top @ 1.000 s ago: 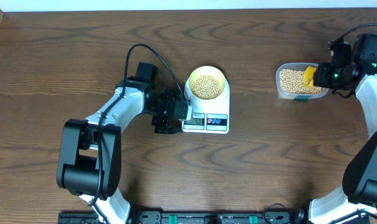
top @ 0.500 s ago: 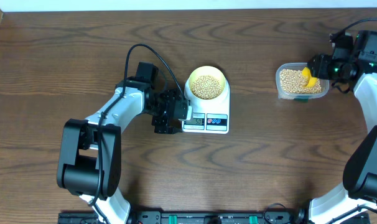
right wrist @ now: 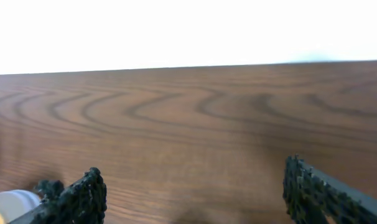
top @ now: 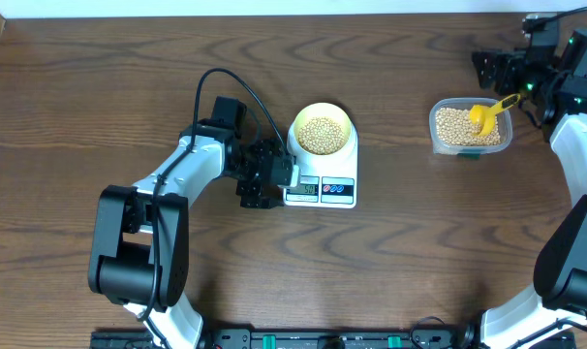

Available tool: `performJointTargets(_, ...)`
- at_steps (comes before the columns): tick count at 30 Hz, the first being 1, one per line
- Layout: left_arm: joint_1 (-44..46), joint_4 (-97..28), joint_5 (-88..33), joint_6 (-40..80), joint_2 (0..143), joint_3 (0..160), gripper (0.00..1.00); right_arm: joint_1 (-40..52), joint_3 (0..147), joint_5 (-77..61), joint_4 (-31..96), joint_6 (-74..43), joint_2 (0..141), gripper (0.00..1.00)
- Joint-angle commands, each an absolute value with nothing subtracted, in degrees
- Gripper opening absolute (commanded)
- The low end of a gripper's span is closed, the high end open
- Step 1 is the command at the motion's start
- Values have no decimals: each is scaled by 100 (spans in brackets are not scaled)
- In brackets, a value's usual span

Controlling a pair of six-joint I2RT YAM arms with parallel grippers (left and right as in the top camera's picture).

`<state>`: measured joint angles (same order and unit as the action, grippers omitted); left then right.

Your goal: Scoop item into bowl and weigh 50g on scale

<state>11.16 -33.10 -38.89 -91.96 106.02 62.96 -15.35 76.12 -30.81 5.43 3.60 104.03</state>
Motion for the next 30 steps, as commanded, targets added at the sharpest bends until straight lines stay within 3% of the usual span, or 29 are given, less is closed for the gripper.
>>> performJointTargets(1, 1122, -3328, -3986, -9277, 10694, 6241, 98, -1492, 7631, -3516, 434, 390, 10453, 92)
performJointTargets(8, 1122, -3328, -3986, -9277, 10694, 6241, 98, -1243, 7631, -4589, 1153, 193, 10455, 99)
performJointTargets(11, 1122, -3328, -3986, -9277, 10694, 6241, 98, -1090, 7629, -3728, 2200, 196, 10462, 99)
performJointTargets(14, 1122, -3328, -3986, -9277, 10694, 6241, 98, -1157, 7627, -1678, 2923, 198, 10462, 99)
performJointTargets(19, 1122, -3328, -3986, -9277, 10694, 6241, 98, -1511, 7629, -1905, 2724, 198, 10462, 99)
performJointTargets(26, 1122, -3328, -3986, -9277, 10694, 6241, 98, -1629, 7629, -3686, 1841, 196, 10462, 99)
performJointTargets(30, 1122, -3328, -3986, -9277, 10694, 6241, 98, -1603, 7627, -3472, 1715, 198, 10462, 99)
